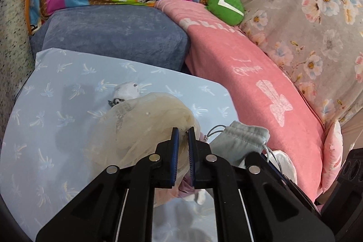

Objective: Collect trash
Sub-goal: 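Drop the tulle from the left tool into the bin while the right tool drops the lilac cloth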

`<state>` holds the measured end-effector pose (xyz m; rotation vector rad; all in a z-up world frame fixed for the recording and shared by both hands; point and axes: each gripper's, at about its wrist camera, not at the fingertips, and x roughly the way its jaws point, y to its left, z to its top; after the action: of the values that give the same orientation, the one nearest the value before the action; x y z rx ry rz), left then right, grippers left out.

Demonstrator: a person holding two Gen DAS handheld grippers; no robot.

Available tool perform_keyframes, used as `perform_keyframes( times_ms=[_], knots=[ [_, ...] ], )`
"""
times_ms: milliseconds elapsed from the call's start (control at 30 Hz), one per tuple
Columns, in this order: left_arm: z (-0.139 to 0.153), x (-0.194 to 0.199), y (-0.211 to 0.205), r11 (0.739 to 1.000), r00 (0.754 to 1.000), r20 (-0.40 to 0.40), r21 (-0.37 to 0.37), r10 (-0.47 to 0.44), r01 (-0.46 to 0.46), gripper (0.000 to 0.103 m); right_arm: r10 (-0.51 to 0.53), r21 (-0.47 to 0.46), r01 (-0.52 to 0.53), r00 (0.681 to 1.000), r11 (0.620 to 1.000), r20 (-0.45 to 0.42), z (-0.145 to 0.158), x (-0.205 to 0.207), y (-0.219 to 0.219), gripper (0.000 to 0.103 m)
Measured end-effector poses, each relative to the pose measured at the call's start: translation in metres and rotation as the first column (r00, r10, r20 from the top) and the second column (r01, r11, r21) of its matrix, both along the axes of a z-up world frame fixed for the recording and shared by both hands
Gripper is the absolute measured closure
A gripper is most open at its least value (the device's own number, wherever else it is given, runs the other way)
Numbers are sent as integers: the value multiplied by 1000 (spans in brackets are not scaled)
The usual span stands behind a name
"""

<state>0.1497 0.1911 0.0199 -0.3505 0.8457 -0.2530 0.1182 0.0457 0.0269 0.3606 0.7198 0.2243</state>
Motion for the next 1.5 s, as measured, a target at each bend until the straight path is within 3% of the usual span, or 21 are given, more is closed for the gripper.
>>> perform_keyframes(
  times_ms=[267, 500, 800, 1200, 1367, 1400, 1433, 1500],
  knots=[
    [29, -28, -47, 996, 993, 68, 13, -93, 92, 95, -76, 17, 76, 996, 997, 49, 23, -34, -51, 98],
    [42, -45, -100, 980, 974, 109, 27, -201, 199, 95, -179, 31, 177, 981, 984, 74, 33, -67, -113, 98],
    [46, -67, -177, 933, 925, 121, 44, -360, 357, 95, -331, 46, 328, 940, 944, 80, 32, -110, -199, 98],
    [37, -82, -260, 859, 853, 102, 70, -512, 507, 94, -483, 68, 480, 874, 875, 46, 10, -147, -288, 98],
    [28, -84, -278, 854, 850, 87, 84, -519, 513, 92, -506, 67, 504, 862, 861, 21, 1, -151, -306, 98],
    [26, -83, -280, 854, 851, 79, 83, -519, 513, 90, -507, 65, 505, 862, 861, 18, -1, -150, -307, 98],
    [24, -83, -282, 855, 852, 74, 82, -518, 513, 82, -507, 62, 506, 862, 860, 14, -2, -150, -308, 97],
    [22, -82, -282, 861, 858, 75, 83, -508, 502, 57, -507, 61, 505, 862, 861, 7, -5, -148, -309, 97]
  ],
)
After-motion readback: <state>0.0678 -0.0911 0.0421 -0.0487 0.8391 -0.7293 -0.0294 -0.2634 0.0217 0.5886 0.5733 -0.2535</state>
